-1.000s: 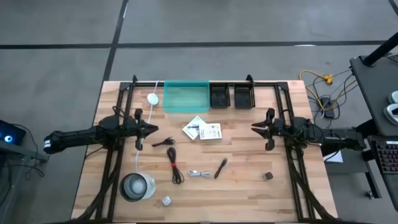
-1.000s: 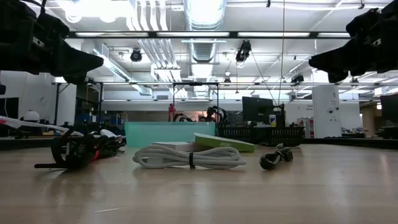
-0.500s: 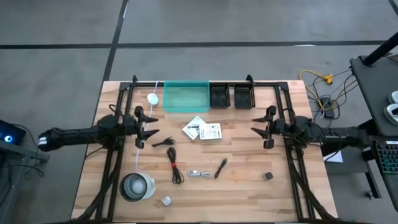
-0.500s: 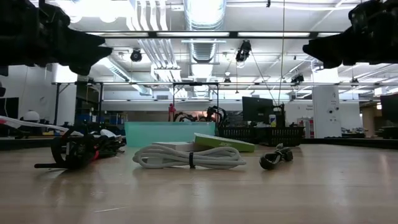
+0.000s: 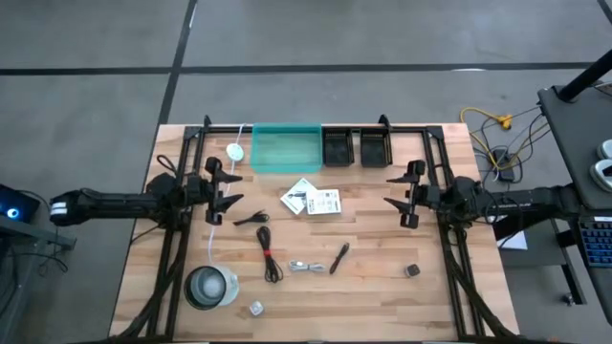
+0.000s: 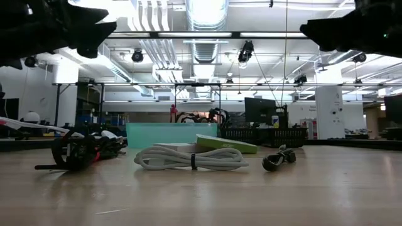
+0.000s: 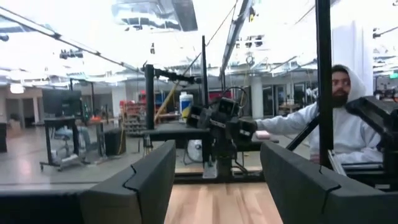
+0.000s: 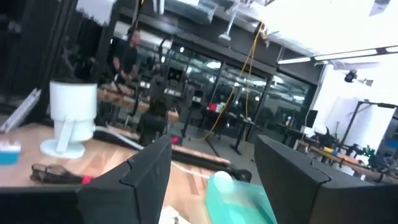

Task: Pick and place items into bin
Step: Put the right card reader box into the right black bin

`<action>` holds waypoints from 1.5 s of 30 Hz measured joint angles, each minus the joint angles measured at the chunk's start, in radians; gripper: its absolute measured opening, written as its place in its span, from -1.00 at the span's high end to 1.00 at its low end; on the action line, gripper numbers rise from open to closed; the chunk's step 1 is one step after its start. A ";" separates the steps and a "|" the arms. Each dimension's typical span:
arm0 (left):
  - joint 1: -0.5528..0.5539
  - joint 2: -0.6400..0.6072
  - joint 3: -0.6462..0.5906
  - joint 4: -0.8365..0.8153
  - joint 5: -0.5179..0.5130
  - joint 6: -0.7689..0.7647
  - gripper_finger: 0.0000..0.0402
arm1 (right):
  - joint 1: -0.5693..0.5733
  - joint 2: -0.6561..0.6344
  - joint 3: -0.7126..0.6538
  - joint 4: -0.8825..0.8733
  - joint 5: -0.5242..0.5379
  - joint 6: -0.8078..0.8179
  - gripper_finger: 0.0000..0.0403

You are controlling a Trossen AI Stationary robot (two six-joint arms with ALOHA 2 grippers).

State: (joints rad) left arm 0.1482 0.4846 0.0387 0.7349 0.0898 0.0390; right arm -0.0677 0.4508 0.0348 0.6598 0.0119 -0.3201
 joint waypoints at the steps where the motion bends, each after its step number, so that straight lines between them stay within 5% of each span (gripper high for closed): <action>1: 0.000 0.015 0.000 0.017 -0.001 0.024 -0.09 | 0.000 0.020 0.014 -0.005 0.013 -0.005 -0.06; 11: 0.000 0.148 0.001 0.112 -0.003 0.091 -0.09 | 0.001 0.279 0.318 -0.339 0.018 -0.076 -0.02; 19: 0.000 0.204 0.002 0.184 -0.013 0.119 -0.09 | 0.053 0.537 0.562 -0.606 0.112 0.052 -0.02; 29: 0.000 0.213 0.002 0.184 -0.012 0.126 -0.09 | 0.205 0.796 0.701 -0.665 0.358 0.034 -0.02; 45: 0.000 0.222 0.002 0.193 -0.011 0.127 -0.09 | 0.219 1.217 0.860 -0.631 0.387 0.100 -0.02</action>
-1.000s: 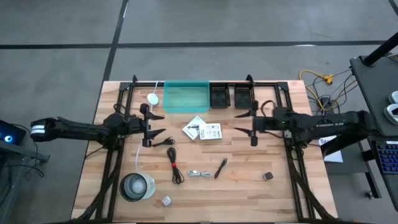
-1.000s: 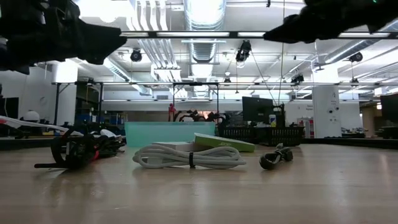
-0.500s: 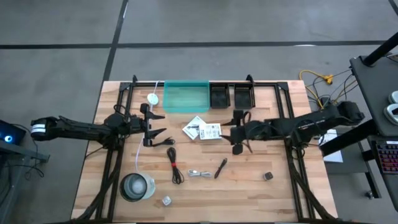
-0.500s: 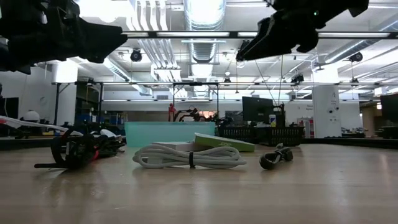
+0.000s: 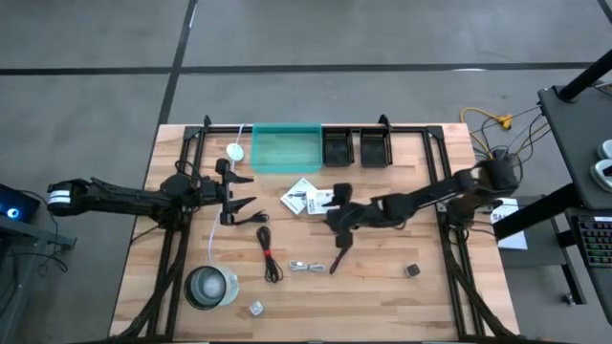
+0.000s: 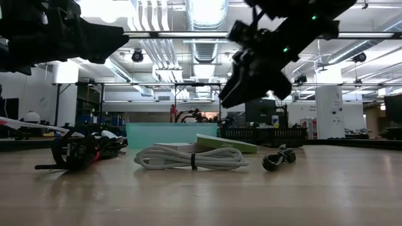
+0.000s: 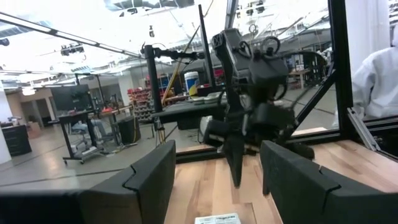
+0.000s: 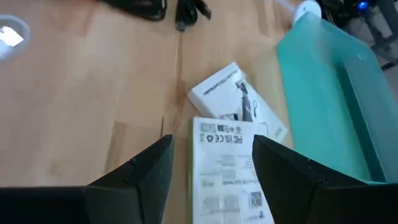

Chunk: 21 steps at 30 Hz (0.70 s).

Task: Pick and place items into bin
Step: Put the right card reader box into the right black bin

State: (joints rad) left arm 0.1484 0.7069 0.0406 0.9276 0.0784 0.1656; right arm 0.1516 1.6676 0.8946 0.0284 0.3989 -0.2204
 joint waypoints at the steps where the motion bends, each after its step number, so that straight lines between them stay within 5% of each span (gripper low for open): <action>1: 0.000 0.000 0.000 -0.002 0.000 0.000 -0.09 | 0.000 0.025 0.018 -0.009 0.012 -0.007 -0.02; 8: 0.001 0.006 0.000 -0.001 -0.001 0.000 -0.09 | 0.000 0.173 0.143 -0.085 0.030 -0.026 -0.02; 21: 0.001 0.005 0.000 0.007 -0.002 0.009 -0.09 | 0.023 0.345 0.289 -0.258 0.230 0.003 -0.01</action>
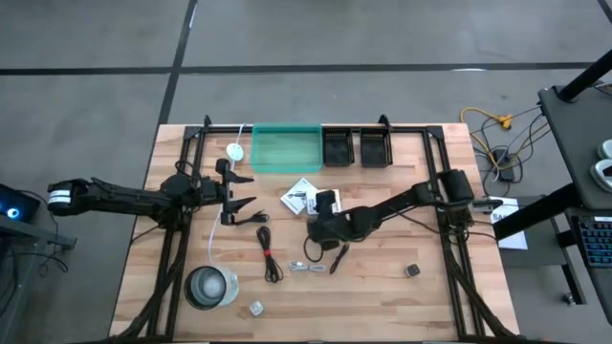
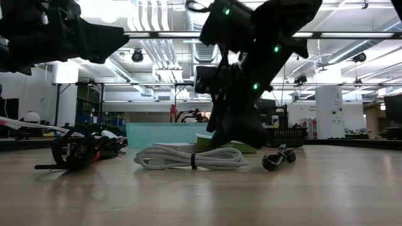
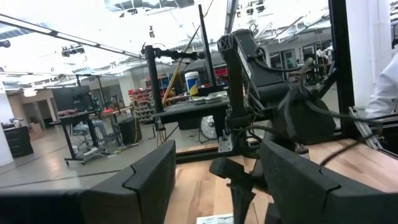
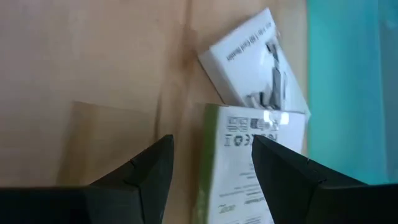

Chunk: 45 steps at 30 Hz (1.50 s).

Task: Pick and place items into bin
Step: Put the right card reader box into the right black bin

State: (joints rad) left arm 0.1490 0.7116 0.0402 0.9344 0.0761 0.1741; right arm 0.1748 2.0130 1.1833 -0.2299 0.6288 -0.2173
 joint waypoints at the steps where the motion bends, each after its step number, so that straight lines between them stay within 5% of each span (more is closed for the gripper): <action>1: 0.000 0.000 0.000 0.000 0.000 0.000 -0.09 | 0.000 0.011 0.007 -0.017 0.032 0.000 -0.01; 19: 0.000 0.001 0.000 0.000 -0.002 0.000 -0.09 | -0.005 0.055 0.017 -0.059 0.111 0.038 0.04; 38: 0.000 0.001 0.000 0.000 -0.001 -0.001 -0.09 | -0.034 0.054 0.026 -0.133 0.160 0.079 0.88; 45: 0.000 0.001 0.000 0.000 -0.001 -0.001 -0.09 | -0.036 0.052 0.069 -0.252 0.161 0.080 0.96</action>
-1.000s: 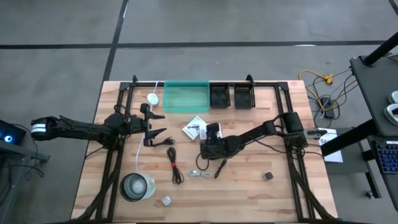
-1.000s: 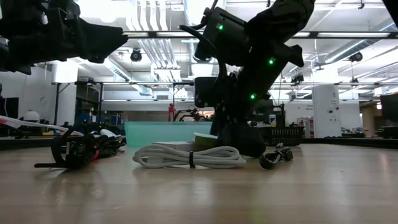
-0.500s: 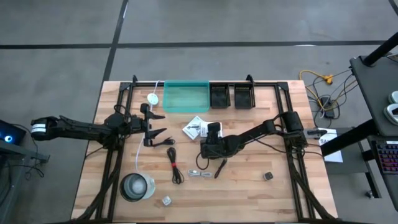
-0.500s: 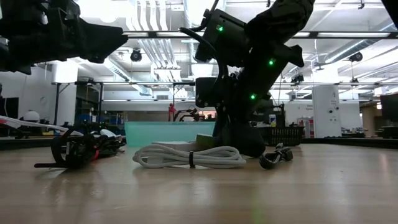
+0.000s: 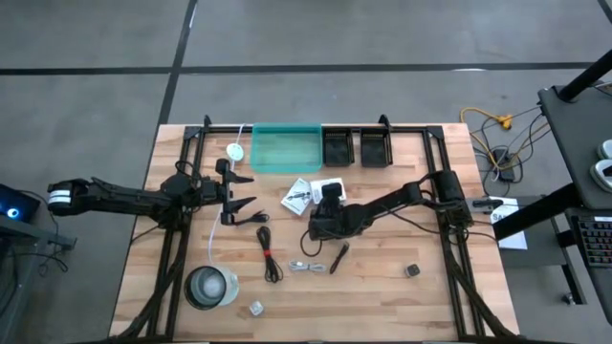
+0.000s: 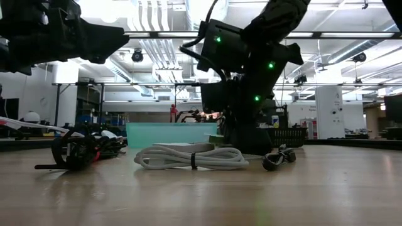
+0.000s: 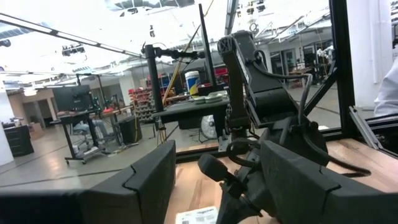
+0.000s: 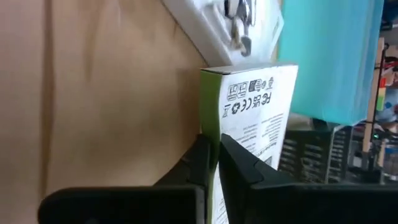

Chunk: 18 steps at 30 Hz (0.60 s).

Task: Pick and place items into bin
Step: Put the right card reader box into the right black bin

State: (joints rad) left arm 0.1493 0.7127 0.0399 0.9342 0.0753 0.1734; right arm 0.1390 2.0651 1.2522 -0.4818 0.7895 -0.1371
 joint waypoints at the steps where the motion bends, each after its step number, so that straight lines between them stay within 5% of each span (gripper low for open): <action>1: 0.000 0.000 0.000 0.000 0.000 0.000 -0.09 | 0.000 -0.004 0.008 -0.008 0.000 0.000 0.96; 18: 0.000 0.000 0.000 0.000 0.000 0.002 -0.09 | -0.082 -0.194 0.121 -0.055 -0.061 -0.110 0.96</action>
State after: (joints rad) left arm 0.1493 0.7129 0.0399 0.9346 0.0753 0.1757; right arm 0.0571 1.8707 1.3729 -0.5363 0.7283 -0.2467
